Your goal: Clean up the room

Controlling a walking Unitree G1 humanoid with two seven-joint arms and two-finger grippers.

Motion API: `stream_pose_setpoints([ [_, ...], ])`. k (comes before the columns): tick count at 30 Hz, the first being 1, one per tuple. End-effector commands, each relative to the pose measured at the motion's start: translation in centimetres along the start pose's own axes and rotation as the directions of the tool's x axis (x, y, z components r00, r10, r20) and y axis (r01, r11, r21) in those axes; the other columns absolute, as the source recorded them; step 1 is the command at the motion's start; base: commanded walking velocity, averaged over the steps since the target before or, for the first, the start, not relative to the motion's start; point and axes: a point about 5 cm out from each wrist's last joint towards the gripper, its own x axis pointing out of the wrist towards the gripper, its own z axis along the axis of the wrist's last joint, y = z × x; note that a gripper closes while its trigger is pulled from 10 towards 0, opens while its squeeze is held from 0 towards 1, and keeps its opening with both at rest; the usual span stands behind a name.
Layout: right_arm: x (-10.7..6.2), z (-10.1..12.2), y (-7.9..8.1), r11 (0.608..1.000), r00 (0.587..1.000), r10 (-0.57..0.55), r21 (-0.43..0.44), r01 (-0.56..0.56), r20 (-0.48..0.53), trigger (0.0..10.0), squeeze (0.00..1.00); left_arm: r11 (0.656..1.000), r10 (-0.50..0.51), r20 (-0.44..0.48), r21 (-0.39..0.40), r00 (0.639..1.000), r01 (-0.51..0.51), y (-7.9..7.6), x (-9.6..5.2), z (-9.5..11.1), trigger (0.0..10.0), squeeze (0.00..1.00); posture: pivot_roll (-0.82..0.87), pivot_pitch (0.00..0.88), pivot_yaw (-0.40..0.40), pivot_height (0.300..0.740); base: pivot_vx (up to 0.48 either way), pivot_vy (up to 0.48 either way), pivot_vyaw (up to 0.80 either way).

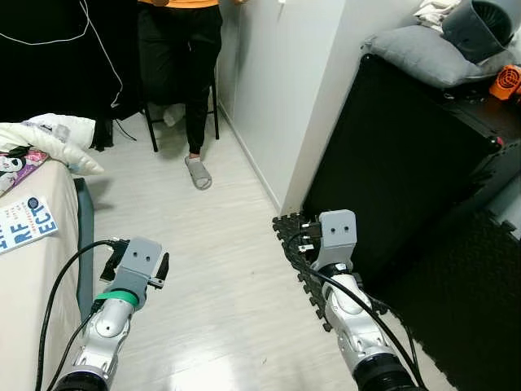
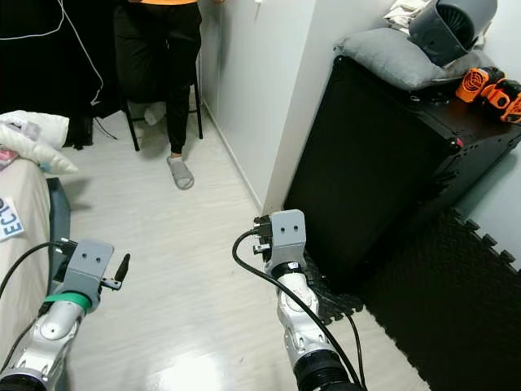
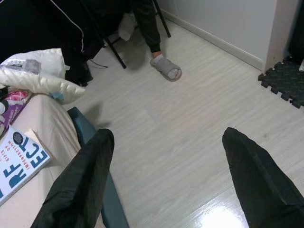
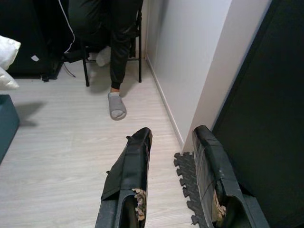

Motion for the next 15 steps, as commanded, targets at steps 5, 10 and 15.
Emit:
stream_pose_setpoints([
  [5,-0.2,-0.6,-0.3,1.000,1.000,-0.012,-0.005,0.012,-0.019,10.0,0.00,1.000,-0.016,-0.002,-0.020,1.000,0.016,-1.0,0.2,0.3,10.0,0.00,-0.09,0.055,-0.045,0.720,0.000,0.000,0.00],
  [10,-0.4,-0.7,-0.8,1.000,0.999,-0.029,-0.011,0.028,-0.021,10.0,0.00,0.998,-0.050,0.024,-0.043,0.998,0.051,-2.5,0.9,1.5,10.0,0.00,-0.09,0.056,-0.037,0.720,0.000,0.000,0.00],
  [15,-0.5,-1.0,-1.1,0.998,0.998,-0.052,-0.028,0.051,-0.034,10.0,0.00,0.997,-0.058,0.028,-0.045,0.998,0.059,-2.8,1.0,1.7,10.0,0.00,-0.09,0.056,-0.037,0.720,0.000,0.000,0.47],
])
